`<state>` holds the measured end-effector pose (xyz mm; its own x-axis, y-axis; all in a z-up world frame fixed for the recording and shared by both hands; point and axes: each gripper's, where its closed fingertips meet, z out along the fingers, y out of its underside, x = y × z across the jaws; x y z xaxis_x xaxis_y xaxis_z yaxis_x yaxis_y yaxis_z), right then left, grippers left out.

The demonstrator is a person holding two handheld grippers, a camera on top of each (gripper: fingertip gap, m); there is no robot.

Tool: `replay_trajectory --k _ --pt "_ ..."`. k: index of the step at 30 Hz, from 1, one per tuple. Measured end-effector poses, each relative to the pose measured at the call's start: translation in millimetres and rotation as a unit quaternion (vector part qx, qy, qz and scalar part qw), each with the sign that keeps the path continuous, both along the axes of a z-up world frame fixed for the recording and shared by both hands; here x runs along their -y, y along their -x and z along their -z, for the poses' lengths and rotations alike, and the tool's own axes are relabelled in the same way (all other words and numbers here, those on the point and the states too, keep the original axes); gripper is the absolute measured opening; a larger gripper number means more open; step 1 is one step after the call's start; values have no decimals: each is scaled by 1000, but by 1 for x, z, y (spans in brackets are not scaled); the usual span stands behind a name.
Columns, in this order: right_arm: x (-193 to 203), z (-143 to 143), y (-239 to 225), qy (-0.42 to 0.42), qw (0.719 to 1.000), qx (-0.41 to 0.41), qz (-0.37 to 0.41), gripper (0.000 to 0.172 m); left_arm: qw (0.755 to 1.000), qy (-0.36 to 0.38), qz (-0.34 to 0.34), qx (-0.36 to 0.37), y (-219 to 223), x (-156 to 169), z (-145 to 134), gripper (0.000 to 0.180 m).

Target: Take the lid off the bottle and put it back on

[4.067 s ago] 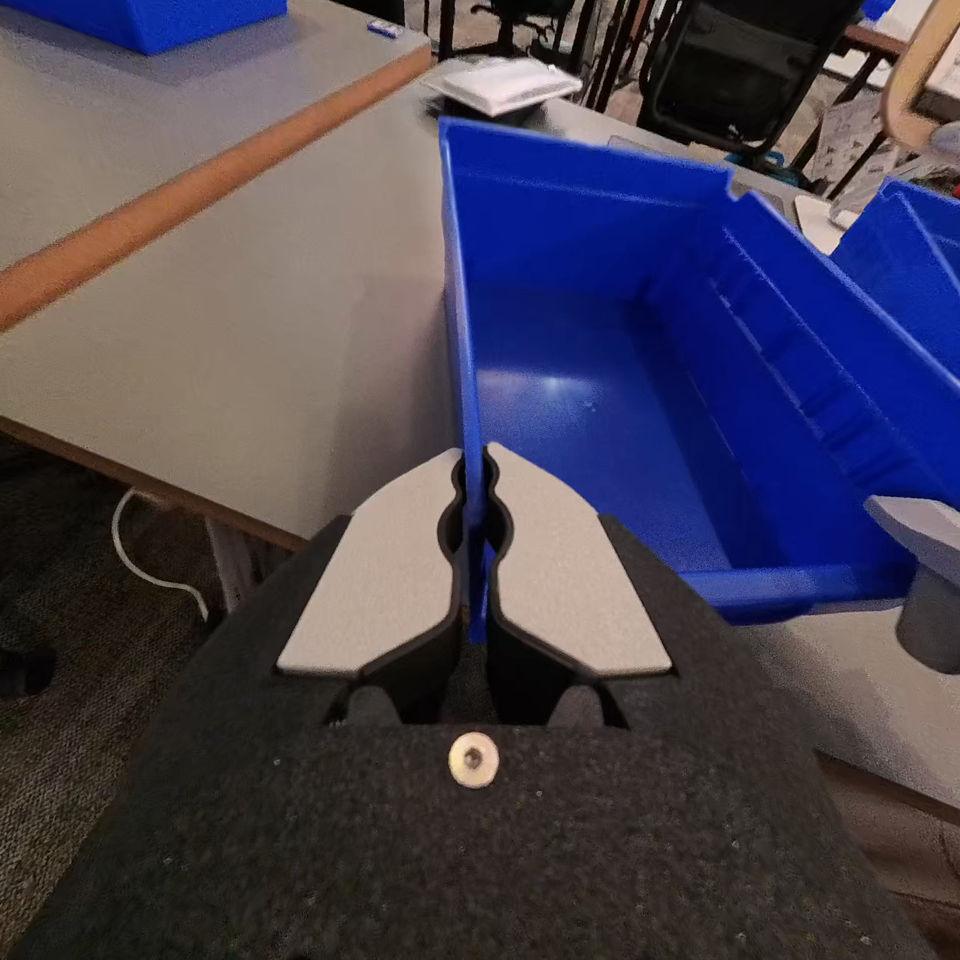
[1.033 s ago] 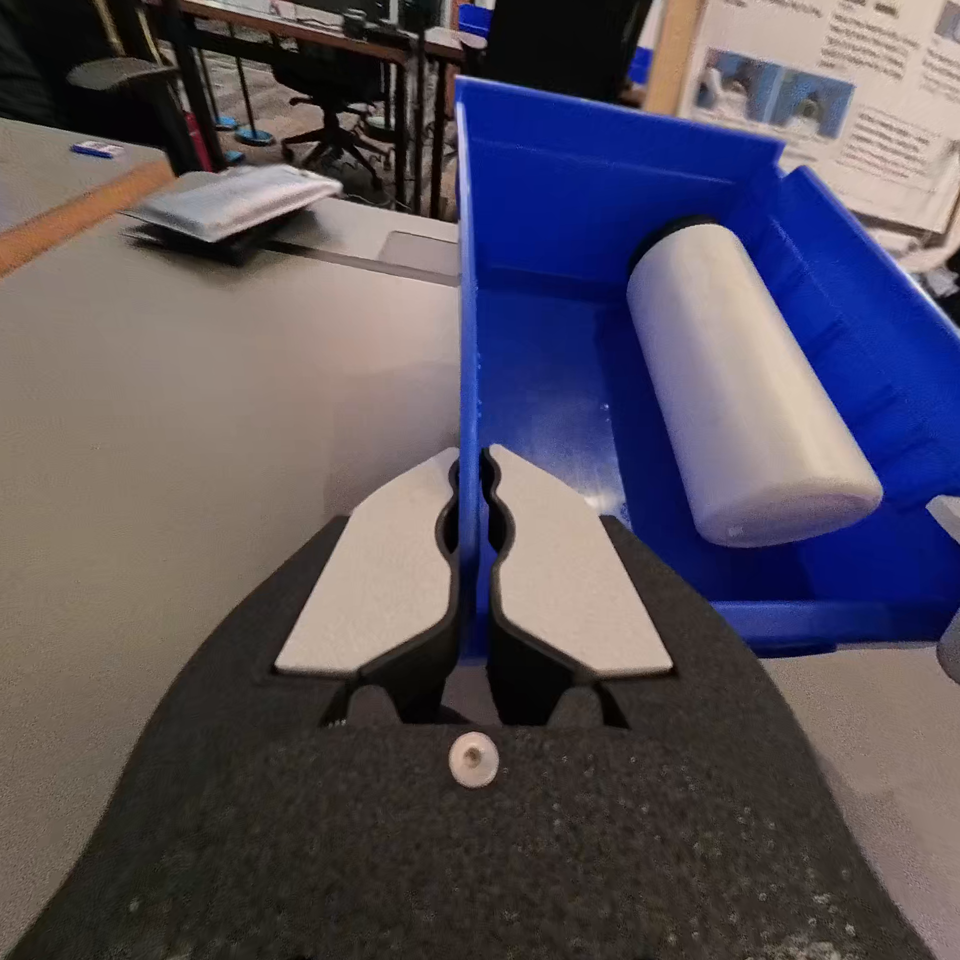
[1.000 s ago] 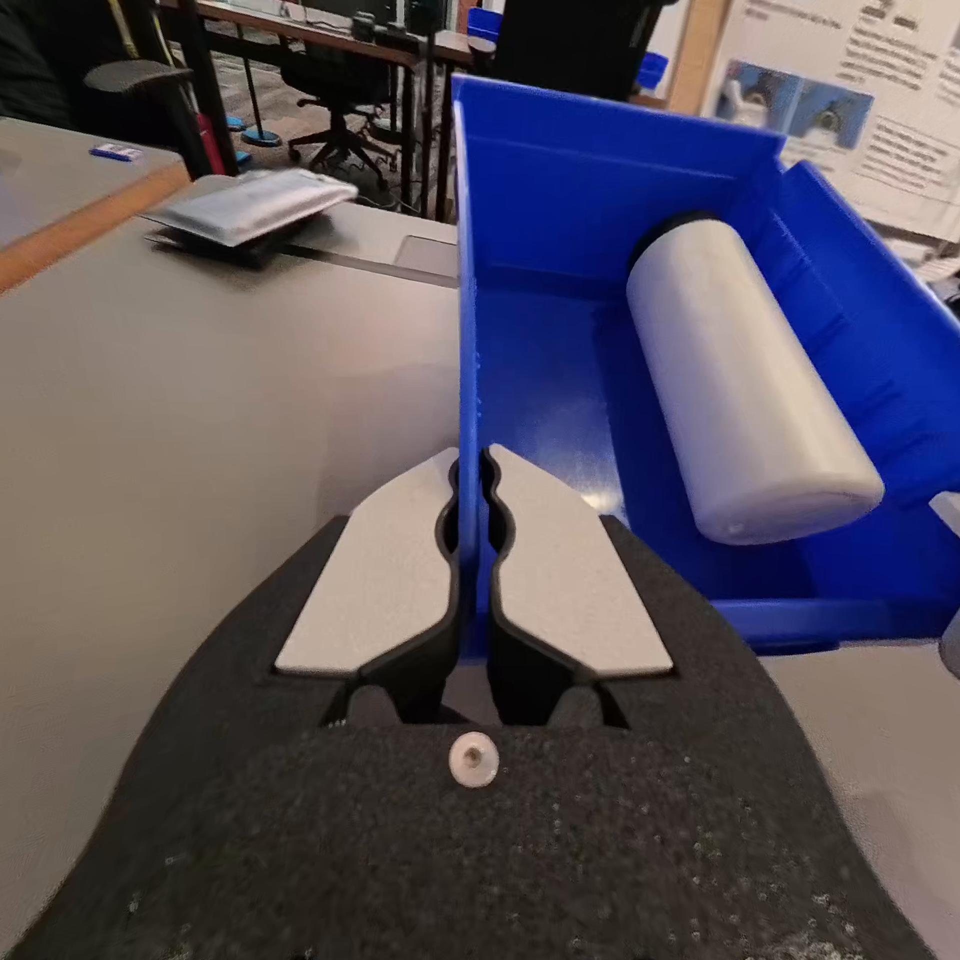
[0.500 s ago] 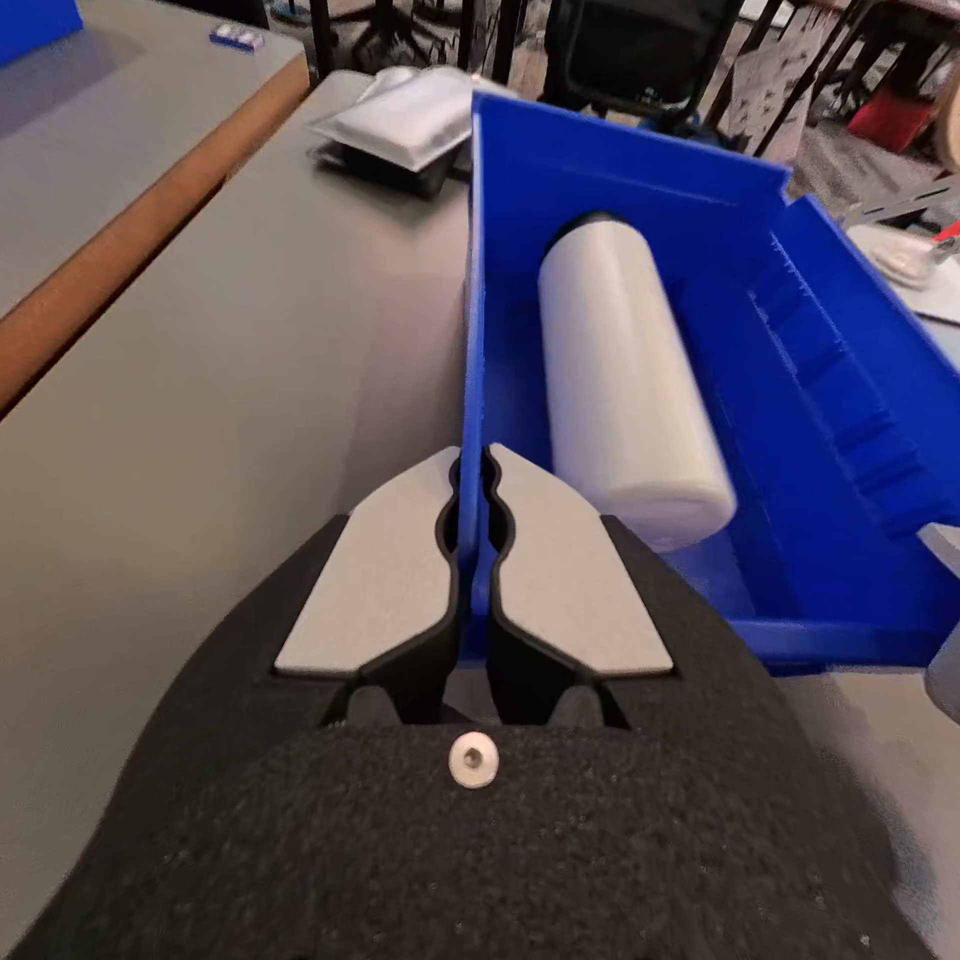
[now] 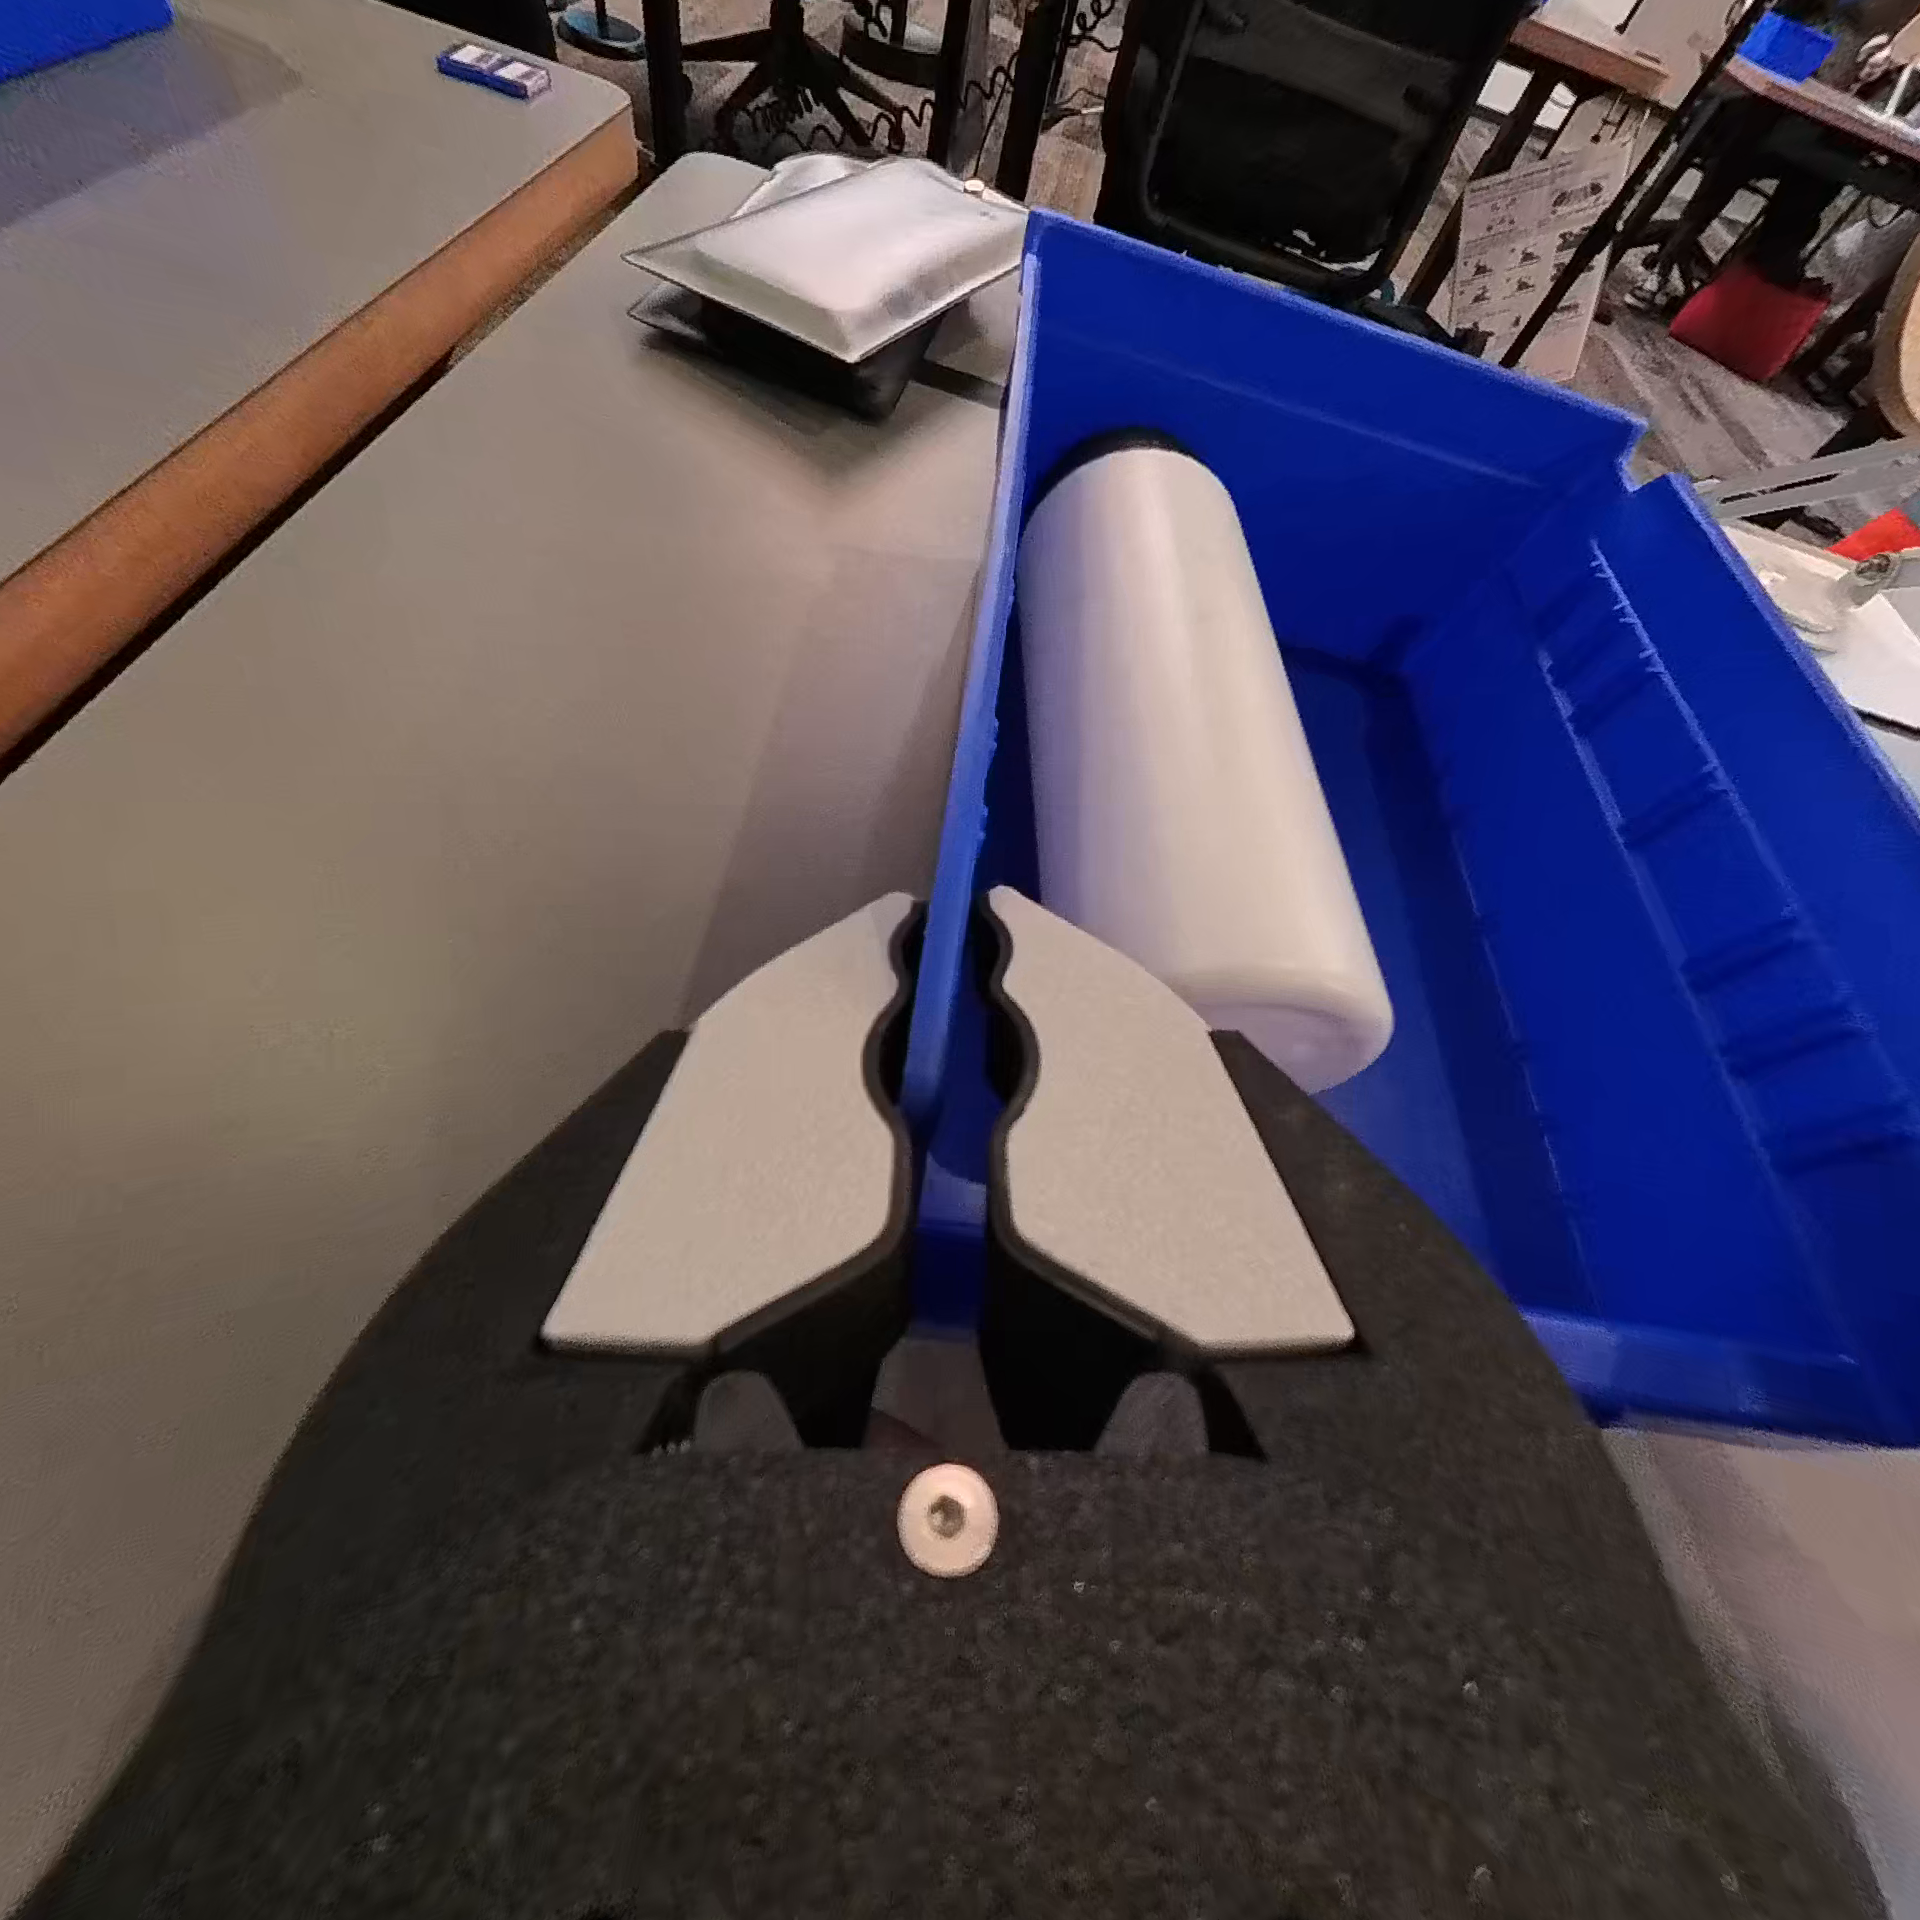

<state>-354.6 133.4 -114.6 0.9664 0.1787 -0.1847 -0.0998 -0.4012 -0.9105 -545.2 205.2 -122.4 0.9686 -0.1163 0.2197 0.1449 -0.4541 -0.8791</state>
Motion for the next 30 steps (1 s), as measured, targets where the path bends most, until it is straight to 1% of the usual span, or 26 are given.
replay_trajectory --k 2,3,5,7,10,12,14,16,18,20,21,22,23,24,26,28,29,30 --pt "8 -7 -9 -5 1000 13 -10 47 1000 -5 -7 6 2 2 -5 24" --pt "12 -12 -15 -14 1000 19 -11 52 1000 -10 -16 8 5 3 -10 28" --pt "21 -24 -30 -34 999 26 -10 49 998 -43 -52 -6 17 9 -31 43" --pt "30 -38 -49 -53 998 29 -13 50 994 -86 -62 -24 18 17 -59 46" --pt "42 -56 -84 -73 996 37 -24 51 996 -85 -17 -31 -7 29 -84 65" --pt "51 -65 -116 -86 994 59 -35 52 996 -90 20 -18 -37 41 -96 69" --pt "63 -70 -149 -99 991 72 -55 57 993 -97 67 11 -78 54 -103 68" --pt "80 -63 -188 -94 989 92 -73 63 988 -81 123 39 -126 68 -95 69" --pt "97 -45 -233 -76 989 109 -72 60 982 -57 174 45 -172 85 -74 68" --pt "106 -23 -278 -45 993 104 -37 59 977 -29 210 35 -210 100 -45 68" --pt "108 -12 -298 -31 994 100 -15 59 976 -17 213 30 -223 105 -32 70" --pt "111 -4 -313 -18 996 93 0 59 978 -13 205 22 -231 109 -22 84" --pt "112 3 -324 -9 996 83 11 61 979 -19 200 11 -236 113 -17 91" --pt "113 6 -333 -7 997 80 21 56 980 -31 195 -4 -238 117 -17 92" --pt "116 7 -342 -8 995 96 24 40 983 -50 174 -20 -235 125 -25 69" --pt "114 7 -356 -5 990 130 49 25 984 -63 167 -12 -235 132 -33 72" --pt "112 5 -360 -11 989 133 59 26 984 -61 167 -17 -236 134 -32 73" --pt "110 5 -362 -9 990 128 65 30 985 -59 157 -35 -233 132 -29 72"
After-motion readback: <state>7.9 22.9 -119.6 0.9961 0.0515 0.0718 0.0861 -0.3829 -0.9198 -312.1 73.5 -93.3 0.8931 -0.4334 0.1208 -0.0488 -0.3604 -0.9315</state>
